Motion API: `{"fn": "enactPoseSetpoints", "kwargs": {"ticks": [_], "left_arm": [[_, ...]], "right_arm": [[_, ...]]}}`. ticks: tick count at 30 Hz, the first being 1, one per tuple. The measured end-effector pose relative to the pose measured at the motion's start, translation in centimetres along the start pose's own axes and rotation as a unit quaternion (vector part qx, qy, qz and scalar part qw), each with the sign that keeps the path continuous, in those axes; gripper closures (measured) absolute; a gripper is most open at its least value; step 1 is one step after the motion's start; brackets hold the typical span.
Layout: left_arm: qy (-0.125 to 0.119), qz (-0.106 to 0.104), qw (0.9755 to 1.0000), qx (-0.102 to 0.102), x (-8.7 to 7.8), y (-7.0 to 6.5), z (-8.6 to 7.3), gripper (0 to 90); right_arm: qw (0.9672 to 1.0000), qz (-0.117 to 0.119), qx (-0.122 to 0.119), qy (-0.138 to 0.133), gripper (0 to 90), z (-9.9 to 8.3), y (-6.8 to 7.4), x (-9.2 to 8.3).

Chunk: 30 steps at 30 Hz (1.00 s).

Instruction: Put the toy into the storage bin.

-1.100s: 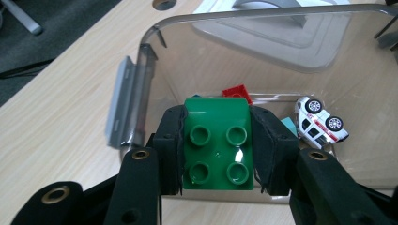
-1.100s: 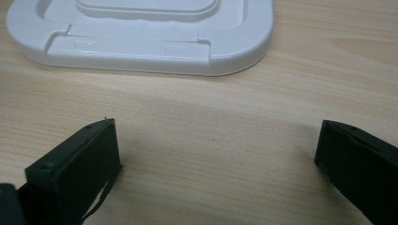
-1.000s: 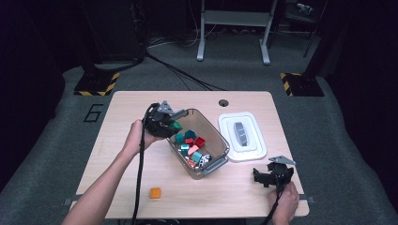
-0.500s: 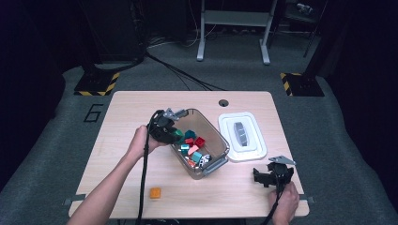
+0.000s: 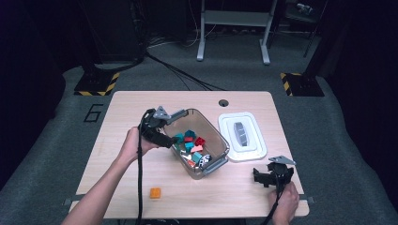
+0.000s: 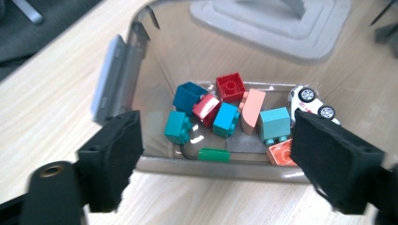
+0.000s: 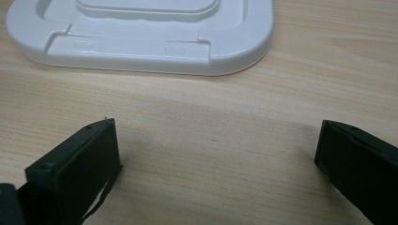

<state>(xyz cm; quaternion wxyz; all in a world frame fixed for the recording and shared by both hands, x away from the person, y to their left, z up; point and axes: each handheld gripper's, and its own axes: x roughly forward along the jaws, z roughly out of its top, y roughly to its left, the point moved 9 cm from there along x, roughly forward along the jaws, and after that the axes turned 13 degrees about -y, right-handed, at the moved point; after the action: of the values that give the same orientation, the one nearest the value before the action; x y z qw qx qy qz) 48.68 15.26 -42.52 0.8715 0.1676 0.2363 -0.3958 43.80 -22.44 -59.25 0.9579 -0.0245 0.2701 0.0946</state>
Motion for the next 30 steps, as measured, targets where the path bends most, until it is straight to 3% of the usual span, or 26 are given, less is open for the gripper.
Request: {"fn": "enactPoseSetpoints", "kwargs": {"ticks": [6,11,16,24,30], "left_arm": [[-0.017,0.021,0.9995,0.014,-2.8,-0.2,-1.1,9.1],[-0.015,0.033,0.9993,0.011,-4.2,-0.2,-3.3,5.4],[-0.005,0.031,0.9995,0.005,-5.2,-0.2,-5.9,2.3],[0.004,0.025,0.9997,0.007,-5.4,-1.5,-9.9,0.2],[0.019,0.001,0.9998,-0.003,-4.8,-2.5,-12.9,0.2]], "right_arm": [[1.0,0.001,-0.001,-0.001,0.0,0.0,0.0,0.0],[1.0,0.001,-0.001,-0.001,0.0,0.0,0.0,0.0],[1.0,0.001,-0.001,-0.001,0.0,0.0,0.0,0.0],[1.0,0.001,-0.001,-0.001,0.0,0.0,0.0,0.0],[1.0,0.001,-0.001,-0.001,0.0,0.0,0.0,0.0]]}}
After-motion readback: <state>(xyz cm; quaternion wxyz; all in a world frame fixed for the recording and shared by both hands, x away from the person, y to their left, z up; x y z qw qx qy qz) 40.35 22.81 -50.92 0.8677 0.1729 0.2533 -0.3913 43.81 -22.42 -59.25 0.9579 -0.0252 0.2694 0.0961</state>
